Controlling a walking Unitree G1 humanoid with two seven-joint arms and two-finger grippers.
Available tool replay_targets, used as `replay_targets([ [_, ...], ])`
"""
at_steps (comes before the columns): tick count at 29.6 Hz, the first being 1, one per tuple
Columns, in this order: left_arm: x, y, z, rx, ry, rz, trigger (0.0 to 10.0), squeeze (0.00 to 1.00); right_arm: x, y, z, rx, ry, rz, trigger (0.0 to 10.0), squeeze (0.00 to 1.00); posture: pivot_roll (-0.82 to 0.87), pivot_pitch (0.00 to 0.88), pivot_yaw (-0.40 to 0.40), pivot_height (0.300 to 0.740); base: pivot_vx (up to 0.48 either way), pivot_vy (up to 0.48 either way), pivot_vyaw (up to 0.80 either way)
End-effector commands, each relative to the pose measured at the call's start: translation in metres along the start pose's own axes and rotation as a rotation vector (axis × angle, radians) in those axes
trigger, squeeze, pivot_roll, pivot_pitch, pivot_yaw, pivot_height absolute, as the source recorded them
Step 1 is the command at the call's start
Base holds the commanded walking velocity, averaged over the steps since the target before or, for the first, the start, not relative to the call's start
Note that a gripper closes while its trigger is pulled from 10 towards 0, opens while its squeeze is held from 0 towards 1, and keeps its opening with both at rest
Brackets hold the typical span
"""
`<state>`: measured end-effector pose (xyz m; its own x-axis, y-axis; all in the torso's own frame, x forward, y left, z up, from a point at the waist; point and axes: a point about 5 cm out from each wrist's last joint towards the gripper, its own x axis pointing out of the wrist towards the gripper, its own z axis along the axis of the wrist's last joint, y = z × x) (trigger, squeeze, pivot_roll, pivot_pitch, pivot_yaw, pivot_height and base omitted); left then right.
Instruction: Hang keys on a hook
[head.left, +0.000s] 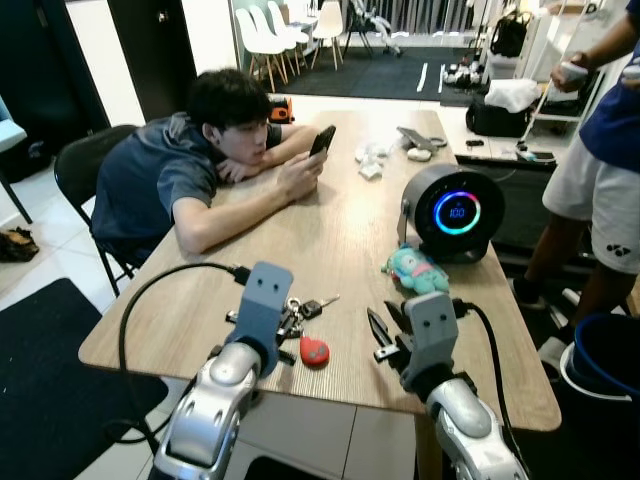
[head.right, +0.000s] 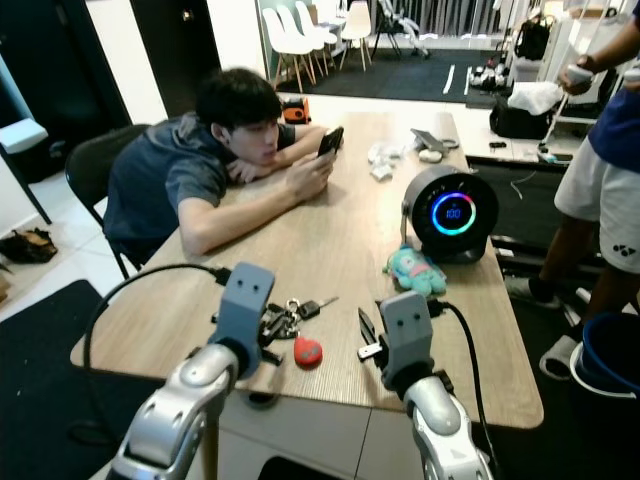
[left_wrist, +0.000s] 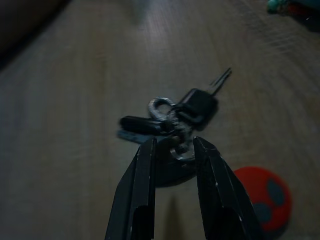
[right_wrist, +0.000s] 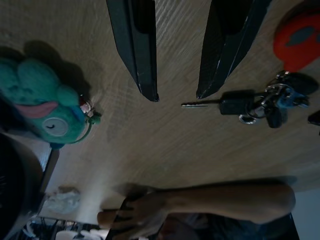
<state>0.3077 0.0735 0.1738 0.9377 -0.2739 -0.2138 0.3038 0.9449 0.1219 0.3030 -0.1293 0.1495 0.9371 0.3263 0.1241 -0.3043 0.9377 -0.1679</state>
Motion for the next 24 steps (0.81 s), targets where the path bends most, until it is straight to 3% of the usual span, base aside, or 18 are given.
replay_targets([
  [1,0.007,-0.008,-0.003,0.004,0.035,0.014,10.0,0.0,0.002,0.0,-0.003,-0.003,0.022,0.003,10.0,0.0,0.0,0.226,0.078,0.74,0.0,0.0,0.0],
  [10,0.013,-0.011,-0.011,0.057,0.076,0.021,10.0,0.0,-0.002,-0.002,-0.004,0.002,0.02,-0.02,10.0,0.0,-0.01,0.241,0.094,0.74,0.0,0.0,0.0],
  [18,0.009,-0.002,-0.014,0.238,0.056,0.002,10.0,0.0,-0.005,-0.002,-0.004,0.006,0.018,-0.032,10.0,0.0,-0.02,0.241,0.107,0.74,0.0,0.0,0.0],
  [24,0.006,0.004,-0.015,0.305,0.05,0.012,10.0,0.0,-0.005,-0.004,-0.004,0.006,0.019,-0.038,10.0,0.0,-0.01,0.24,0.106,0.74,0.0,0.0,0.0],
])
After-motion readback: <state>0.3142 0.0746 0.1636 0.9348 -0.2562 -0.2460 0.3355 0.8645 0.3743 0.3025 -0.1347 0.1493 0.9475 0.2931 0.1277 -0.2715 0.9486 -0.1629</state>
